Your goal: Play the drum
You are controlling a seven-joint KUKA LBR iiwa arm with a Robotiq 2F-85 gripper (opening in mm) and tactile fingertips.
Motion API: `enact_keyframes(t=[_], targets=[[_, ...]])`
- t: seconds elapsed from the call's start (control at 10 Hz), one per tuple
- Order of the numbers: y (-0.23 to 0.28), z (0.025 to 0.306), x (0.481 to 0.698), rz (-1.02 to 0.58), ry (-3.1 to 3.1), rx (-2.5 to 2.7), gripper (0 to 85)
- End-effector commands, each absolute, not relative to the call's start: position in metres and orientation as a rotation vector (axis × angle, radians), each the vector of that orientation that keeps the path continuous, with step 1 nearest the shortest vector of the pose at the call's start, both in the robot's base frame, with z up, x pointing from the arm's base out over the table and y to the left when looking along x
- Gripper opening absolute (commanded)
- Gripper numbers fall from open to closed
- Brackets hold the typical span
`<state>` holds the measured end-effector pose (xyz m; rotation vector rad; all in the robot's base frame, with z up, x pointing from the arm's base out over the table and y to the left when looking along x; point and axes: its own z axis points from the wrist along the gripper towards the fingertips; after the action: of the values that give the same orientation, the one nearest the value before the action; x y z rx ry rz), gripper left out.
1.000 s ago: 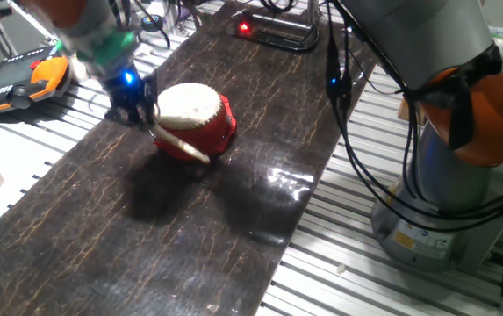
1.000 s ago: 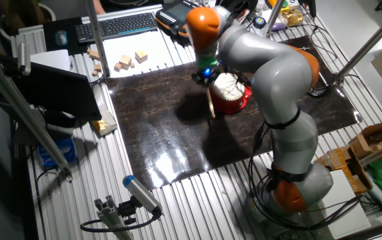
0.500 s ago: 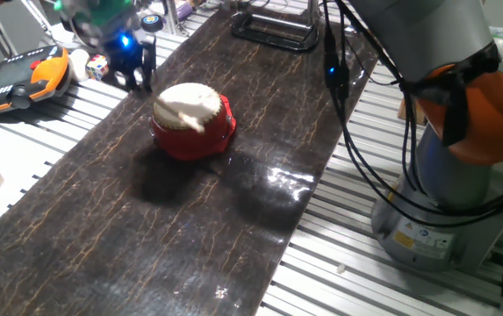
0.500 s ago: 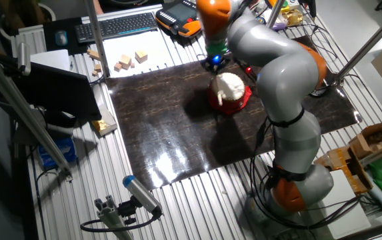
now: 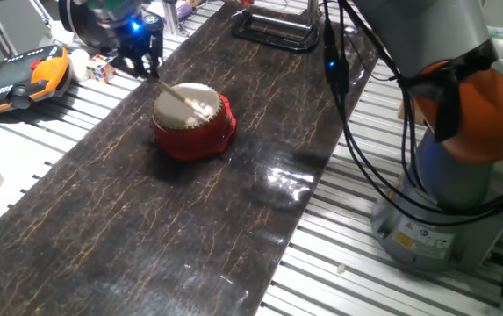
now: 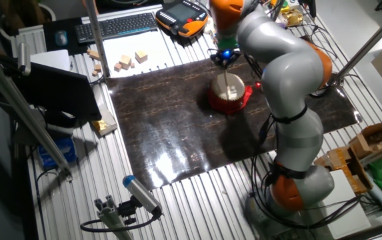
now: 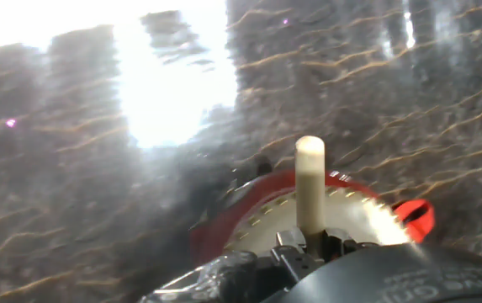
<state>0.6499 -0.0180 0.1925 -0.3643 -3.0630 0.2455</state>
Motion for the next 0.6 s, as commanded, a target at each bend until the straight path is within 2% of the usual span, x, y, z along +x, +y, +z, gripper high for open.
enact_keyframes(t=[0.0, 0.5], targets=[[-0.0359, 0.193, 0.6492, 0.246, -3.058, -0.371, 6.7], [-0.035, 0.195, 0.6478, 0.173, -3.032, -0.36, 5.3]])
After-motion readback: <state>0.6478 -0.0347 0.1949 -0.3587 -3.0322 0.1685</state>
